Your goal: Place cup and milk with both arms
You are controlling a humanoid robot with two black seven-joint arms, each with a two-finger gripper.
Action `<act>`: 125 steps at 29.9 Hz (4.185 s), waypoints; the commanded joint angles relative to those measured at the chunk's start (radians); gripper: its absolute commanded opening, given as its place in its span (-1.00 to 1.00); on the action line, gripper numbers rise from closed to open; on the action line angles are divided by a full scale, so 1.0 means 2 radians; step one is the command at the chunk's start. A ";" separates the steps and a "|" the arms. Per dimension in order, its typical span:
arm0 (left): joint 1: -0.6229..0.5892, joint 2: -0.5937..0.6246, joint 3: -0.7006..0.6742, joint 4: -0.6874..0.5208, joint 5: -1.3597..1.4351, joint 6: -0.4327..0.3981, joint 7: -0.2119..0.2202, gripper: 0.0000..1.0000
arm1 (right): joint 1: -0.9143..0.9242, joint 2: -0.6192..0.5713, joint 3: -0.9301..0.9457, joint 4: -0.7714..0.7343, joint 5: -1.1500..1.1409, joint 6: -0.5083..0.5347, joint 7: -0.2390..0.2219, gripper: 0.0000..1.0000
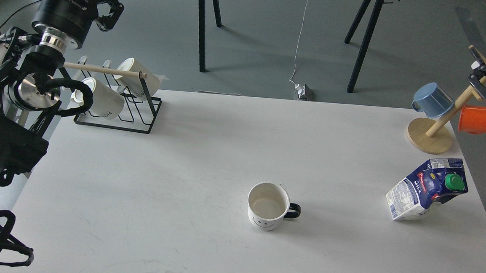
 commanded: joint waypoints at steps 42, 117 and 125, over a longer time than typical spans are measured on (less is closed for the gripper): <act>0.013 0.027 -0.005 0.013 0.000 -0.002 0.008 0.99 | -0.372 0.098 0.005 -0.005 -0.001 0.000 0.078 0.98; 0.008 0.066 -0.003 0.021 0.004 -0.001 0.008 0.99 | -0.313 0.252 0.104 -0.004 -0.072 0.000 0.078 0.71; 0.010 0.066 -0.003 0.021 0.004 0.000 0.008 0.99 | -0.300 0.274 0.107 -0.013 -0.113 0.000 0.078 -0.14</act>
